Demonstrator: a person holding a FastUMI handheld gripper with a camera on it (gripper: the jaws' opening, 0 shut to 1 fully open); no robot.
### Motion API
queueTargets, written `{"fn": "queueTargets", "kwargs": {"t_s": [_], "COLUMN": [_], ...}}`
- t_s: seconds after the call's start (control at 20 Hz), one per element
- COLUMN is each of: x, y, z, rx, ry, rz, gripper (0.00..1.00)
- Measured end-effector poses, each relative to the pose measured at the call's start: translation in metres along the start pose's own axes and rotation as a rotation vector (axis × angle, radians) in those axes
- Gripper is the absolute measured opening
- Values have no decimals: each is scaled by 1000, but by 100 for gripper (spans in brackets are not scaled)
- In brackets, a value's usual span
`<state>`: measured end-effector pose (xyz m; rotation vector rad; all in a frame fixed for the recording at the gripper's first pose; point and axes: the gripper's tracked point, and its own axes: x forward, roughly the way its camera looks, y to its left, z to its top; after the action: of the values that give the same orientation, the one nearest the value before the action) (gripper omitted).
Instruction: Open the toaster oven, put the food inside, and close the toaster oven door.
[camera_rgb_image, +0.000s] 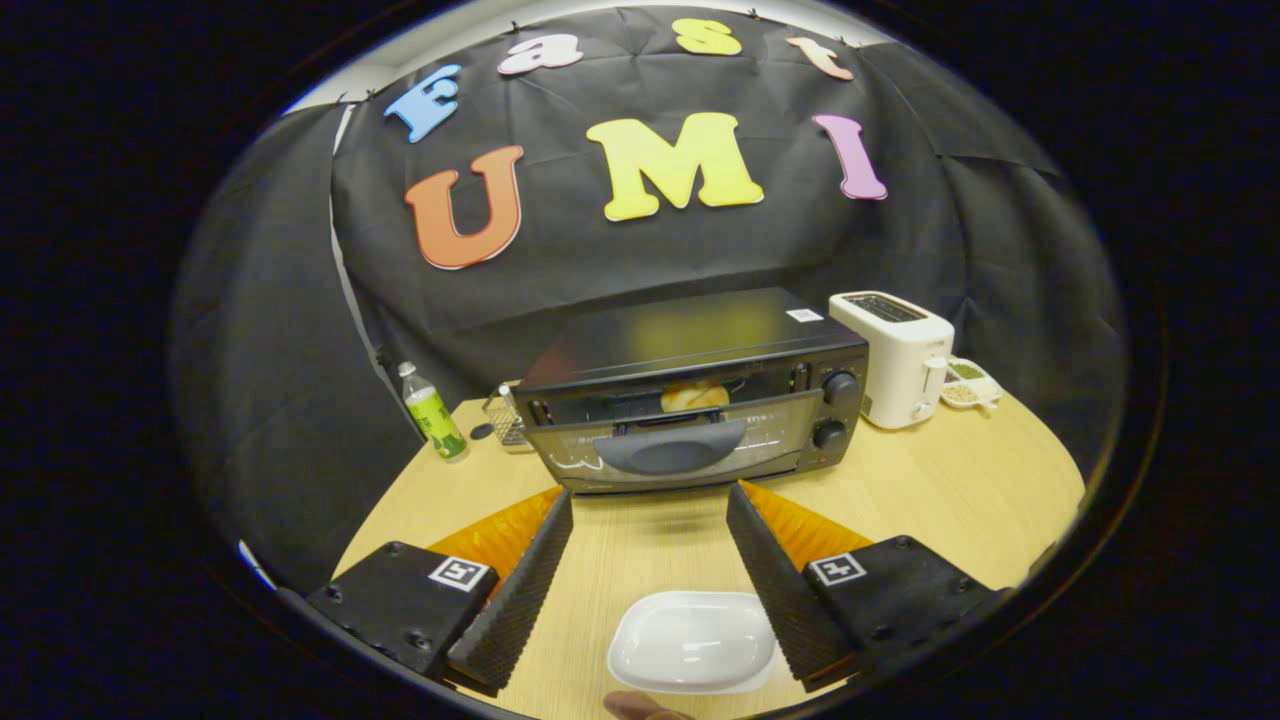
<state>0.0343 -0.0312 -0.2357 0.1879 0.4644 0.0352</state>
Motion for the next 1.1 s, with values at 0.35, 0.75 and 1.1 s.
{"fn": "queueTargets", "kwargs": {"t_s": [0.35,0.75,1.1], "x": [-76,-161,-214], "y": [4,0,9], "z": [76,158,170], "rx": [18,-8,-178], "ry": [-152,-331,-421], "rz": [63,60,78], "gripper": [100,100,100]}}
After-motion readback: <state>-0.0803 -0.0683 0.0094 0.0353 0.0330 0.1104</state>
